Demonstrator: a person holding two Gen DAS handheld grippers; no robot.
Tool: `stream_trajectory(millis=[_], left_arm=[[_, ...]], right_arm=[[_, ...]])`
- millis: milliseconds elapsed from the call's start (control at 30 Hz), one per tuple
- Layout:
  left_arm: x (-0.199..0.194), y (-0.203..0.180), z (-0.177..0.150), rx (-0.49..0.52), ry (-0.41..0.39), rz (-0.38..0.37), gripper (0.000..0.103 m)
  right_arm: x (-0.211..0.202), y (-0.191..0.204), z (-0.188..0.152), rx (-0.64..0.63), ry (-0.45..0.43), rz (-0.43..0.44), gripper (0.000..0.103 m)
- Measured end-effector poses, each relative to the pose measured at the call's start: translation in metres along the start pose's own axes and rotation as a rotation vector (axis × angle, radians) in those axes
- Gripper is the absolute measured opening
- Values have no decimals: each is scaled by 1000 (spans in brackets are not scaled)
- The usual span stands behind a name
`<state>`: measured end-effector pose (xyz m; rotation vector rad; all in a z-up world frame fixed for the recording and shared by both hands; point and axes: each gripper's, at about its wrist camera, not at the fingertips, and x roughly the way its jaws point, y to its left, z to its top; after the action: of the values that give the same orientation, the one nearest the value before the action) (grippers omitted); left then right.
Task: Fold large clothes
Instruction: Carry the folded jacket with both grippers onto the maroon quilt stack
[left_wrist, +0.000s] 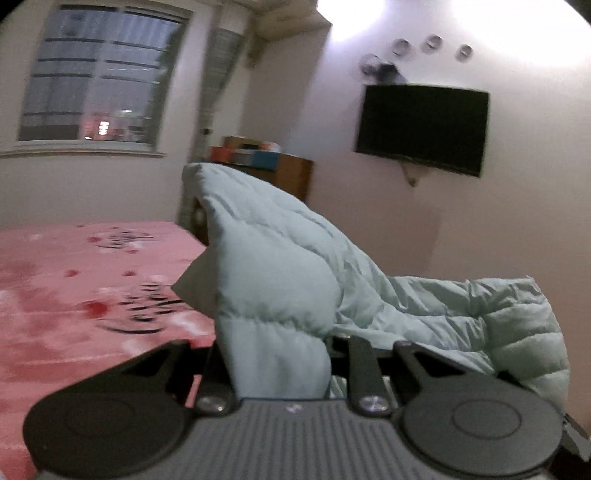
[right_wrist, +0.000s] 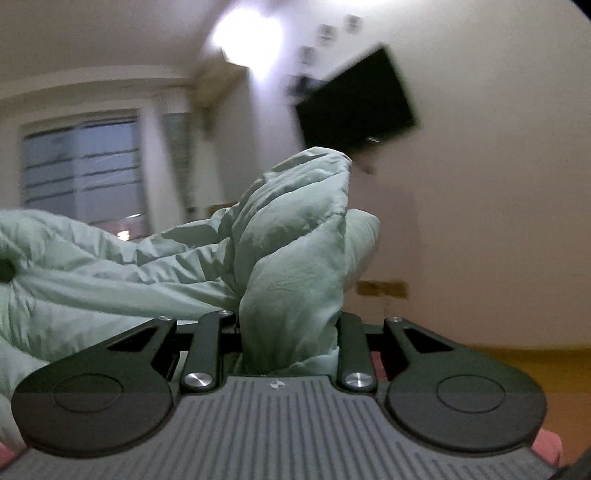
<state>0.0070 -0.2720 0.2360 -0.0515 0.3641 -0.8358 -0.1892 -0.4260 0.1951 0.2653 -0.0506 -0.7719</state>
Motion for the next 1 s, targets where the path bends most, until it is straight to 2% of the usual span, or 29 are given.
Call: stream_trajectory(millis=[167, 333, 400, 433, 467, 533, 600, 667, 800, 867, 1000], left_arm=[[74, -24, -21, -10, 83, -20, 21], [127, -31, -64, -28, 179, 53, 24], [134, -28, -78, -42, 191, 73, 28], [139, -27, -81, -45, 196, 84, 33], [149, -28, -76, -47, 204, 94, 40], [152, -24, -84, -53, 221, 111, 51], [152, -21, -85, -51, 230, 125, 61], [151, -20, -81, -46, 230, 132, 70], [127, -14, -69, -3, 182, 165, 82], [107, -13, -61, 37, 145, 193, 94], [63, -15, -55, 131, 92, 226, 96]], right_arm=[[42, -42, -12, 62, 69, -119, 29], [78, -66, -36, 96, 178, -182, 34], [89, -66, -42, 67, 194, -206, 46], [93, -64, -45, 52, 202, -217, 50], [98, -64, -48, 38, 211, -229, 60], [95, -57, -54, 20, 224, -248, 70], [99, -66, -56, 31, 236, -266, 90], [102, -71, -52, 47, 238, -281, 98], [104, -76, -41, 56, 225, -326, 103], [97, -82, -41, 68, 209, -365, 103], [100, -76, -26, 70, 167, -421, 103]])
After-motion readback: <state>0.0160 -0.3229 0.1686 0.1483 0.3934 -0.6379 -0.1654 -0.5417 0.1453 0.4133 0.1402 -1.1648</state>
